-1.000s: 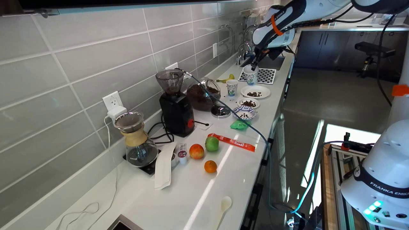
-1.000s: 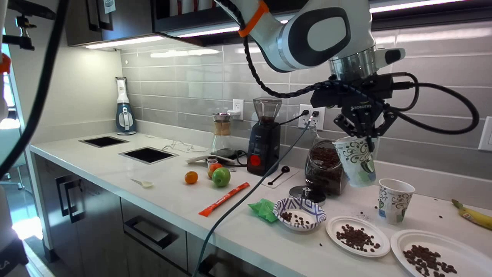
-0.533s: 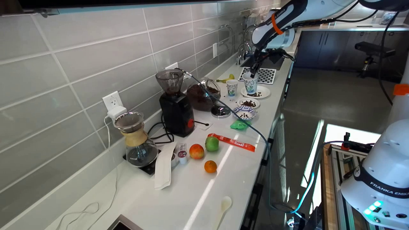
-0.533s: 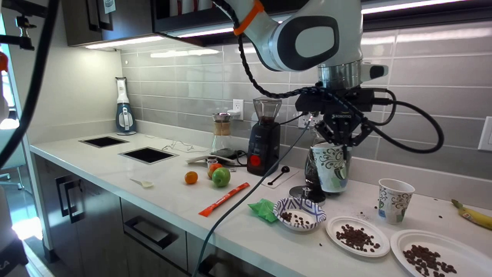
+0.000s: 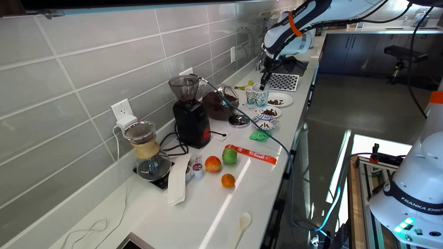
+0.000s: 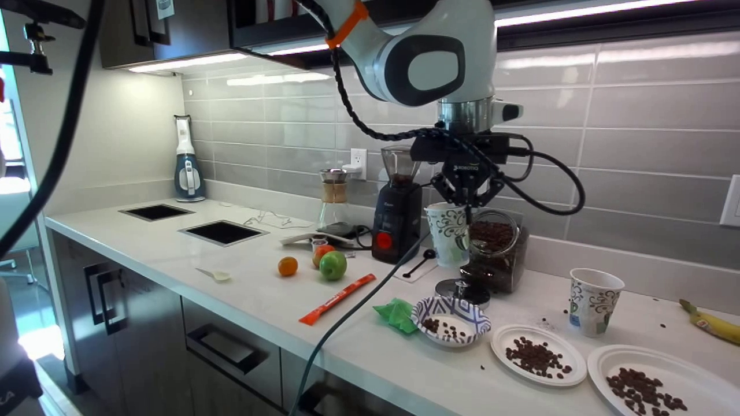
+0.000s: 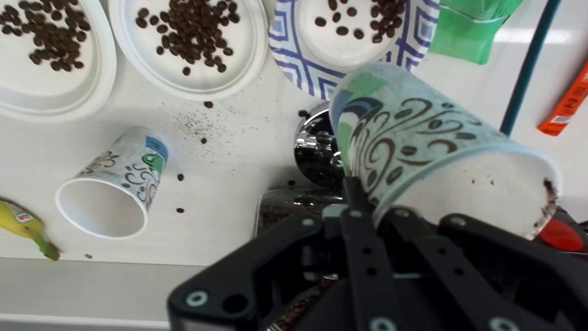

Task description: Pour the contents from the left cup into the right cup

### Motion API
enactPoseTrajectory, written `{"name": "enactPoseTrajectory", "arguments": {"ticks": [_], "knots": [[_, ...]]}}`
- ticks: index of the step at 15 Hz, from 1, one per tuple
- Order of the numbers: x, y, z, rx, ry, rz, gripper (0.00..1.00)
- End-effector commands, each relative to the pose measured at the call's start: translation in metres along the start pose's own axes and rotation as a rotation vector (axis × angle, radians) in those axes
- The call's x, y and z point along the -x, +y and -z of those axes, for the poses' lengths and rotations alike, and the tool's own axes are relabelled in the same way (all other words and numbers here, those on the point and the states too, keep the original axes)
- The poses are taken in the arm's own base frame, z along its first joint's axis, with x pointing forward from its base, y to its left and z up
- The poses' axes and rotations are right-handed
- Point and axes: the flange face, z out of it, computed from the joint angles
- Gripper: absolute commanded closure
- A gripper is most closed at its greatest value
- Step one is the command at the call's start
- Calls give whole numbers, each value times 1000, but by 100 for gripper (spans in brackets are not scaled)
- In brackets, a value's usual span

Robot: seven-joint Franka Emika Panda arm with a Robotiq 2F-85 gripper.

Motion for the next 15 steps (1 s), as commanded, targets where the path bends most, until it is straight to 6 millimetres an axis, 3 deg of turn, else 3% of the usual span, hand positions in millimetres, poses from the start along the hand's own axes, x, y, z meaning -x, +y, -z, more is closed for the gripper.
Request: {"name": "enactPoseTrajectory", "arguments": {"ticks": [1, 4, 8, 15], "knots": [[-8, -24, 3, -23, 8, 62, 99], [-22, -20, -1, -5, 35, 38, 99], [-32, 5, -11, 24, 80, -36, 99], [-23, 64, -54, 85, 105, -173, 99]]}}
